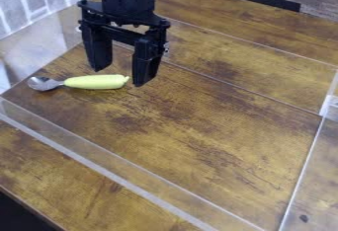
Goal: Move the green spoon to the right
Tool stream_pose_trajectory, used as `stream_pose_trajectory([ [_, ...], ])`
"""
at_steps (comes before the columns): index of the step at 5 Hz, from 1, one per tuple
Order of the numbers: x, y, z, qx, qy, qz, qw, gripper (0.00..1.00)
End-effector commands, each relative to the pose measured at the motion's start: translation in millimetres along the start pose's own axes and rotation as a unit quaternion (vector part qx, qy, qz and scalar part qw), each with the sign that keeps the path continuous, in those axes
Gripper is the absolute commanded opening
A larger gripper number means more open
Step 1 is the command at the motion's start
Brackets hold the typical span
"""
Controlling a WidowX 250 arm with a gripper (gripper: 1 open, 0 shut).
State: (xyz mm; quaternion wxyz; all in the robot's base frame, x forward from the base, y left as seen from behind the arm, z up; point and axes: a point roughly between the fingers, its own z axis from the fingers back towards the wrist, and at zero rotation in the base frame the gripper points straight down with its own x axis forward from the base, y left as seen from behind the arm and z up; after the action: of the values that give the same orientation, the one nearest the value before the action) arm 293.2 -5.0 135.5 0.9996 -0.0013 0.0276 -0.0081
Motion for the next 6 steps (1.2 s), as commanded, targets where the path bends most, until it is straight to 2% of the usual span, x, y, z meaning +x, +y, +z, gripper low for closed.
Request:
stream_pose_trajectory([
  [1,1.9,-1.2,-9.9,0.002,0.009,-0.04,0.9991,1.0],
  [2,2.5,12.1,-10.5,0.014,0.007,-0.134,0.9908,1.0],
  [3,4.6,21.9,-10.2,0.023,0.003,-0.187,0.982,1.0],
  [4,9.5,46.3,-20.0,0.038,-0.006,-0.235,0.9712,1.0],
  [5,14.3,70.4,-33.3,0.053,-0.012,-0.286,0.9567,1.0],
  [6,23.1,80.1,-43.6,0.066,-0.019,-0.324,0.9435,1.0],
])
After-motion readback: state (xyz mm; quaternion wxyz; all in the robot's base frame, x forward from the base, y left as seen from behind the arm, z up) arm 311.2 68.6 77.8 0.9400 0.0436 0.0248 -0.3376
